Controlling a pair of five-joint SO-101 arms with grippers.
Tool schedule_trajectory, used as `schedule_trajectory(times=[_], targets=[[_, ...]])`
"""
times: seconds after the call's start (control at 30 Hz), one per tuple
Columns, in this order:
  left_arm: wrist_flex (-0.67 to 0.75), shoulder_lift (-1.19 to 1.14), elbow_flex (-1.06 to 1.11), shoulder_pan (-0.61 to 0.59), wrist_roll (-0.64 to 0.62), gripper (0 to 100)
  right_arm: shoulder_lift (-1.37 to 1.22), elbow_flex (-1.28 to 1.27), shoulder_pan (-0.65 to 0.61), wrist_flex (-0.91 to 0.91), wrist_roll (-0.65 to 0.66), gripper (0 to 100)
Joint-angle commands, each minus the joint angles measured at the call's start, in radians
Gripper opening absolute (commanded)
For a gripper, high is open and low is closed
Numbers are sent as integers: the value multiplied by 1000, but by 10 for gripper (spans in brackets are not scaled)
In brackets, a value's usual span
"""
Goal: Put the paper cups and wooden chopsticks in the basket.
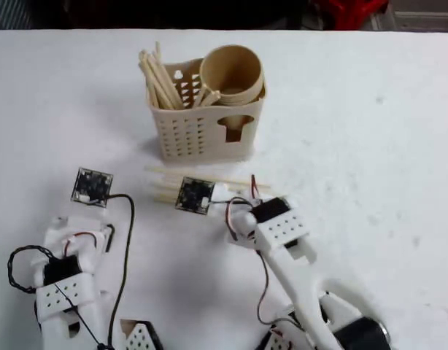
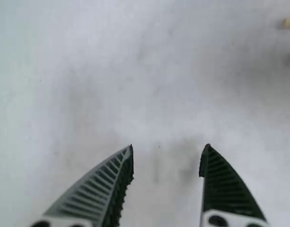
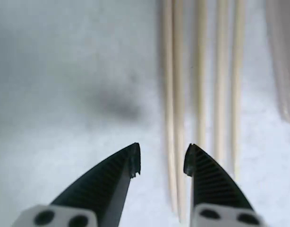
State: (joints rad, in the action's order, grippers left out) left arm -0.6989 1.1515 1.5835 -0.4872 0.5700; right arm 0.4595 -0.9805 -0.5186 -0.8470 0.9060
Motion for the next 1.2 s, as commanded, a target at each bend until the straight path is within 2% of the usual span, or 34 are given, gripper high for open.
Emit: schedule_trajectory(times=[0.0,0.17,0.43,0.57,0.67,0.9,1.17], targets=[[12,15,-5,13,12,237,117,52,47,38,-120,159],[12,15,-5,13,12,237,58,75,54,176,-157,159],[12,15,-5,13,12,237,-240,77,59,507,-150,159],[12,15,-5,13,12,237,-341,77,59,570,-150,159],[12,15,-5,13,12,237,-372,71,56,564,-149,159],[12,15,-5,13,12,237,-374,118,33,318,-149,159],[12,15,-5,12,12,237,-372,160,-84,111,-152,159]])
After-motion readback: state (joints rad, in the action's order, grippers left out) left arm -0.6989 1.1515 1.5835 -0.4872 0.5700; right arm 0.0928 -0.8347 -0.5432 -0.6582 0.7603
